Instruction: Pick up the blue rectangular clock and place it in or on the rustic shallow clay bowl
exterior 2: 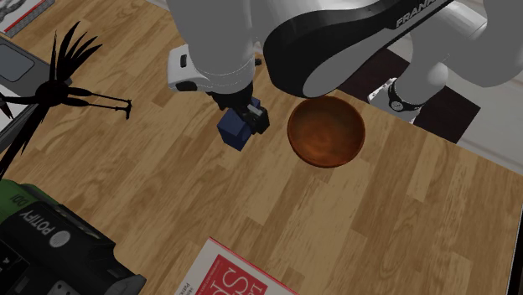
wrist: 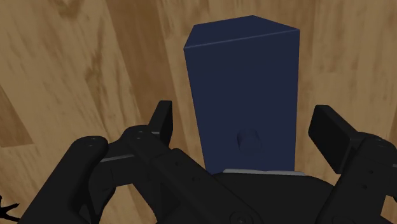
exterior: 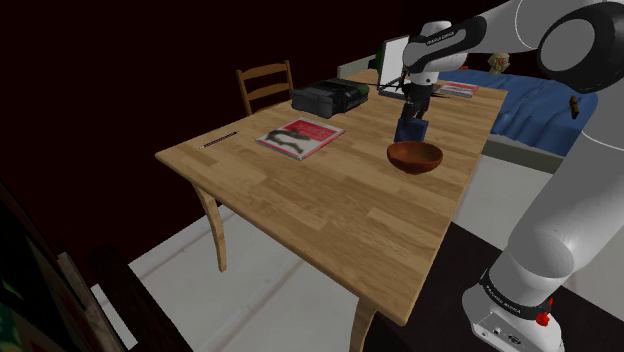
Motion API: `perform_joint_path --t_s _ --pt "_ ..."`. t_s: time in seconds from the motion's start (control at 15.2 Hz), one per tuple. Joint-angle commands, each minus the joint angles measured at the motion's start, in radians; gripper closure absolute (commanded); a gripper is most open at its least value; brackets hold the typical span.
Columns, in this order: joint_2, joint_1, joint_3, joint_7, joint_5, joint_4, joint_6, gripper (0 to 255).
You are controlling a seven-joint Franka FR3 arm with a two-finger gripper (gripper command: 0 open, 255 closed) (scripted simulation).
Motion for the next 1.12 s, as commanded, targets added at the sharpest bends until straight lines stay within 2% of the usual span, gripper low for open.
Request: perform_joint_path --t_s 0.0,0.07,0.66,1.06 --pt "0.000 0.000 0.000 0.000 0.000 0.000 0.000 0" --pt "0.000 0.000 0.000 0.000 0.000 0.000 0.000 255" --pt "0.000 0.000 0.000 0.000 0.000 0.000 0.000 255" --pt "-0.017 0.001 0.001 0.005 -0.007 0.062 -0.078 255"
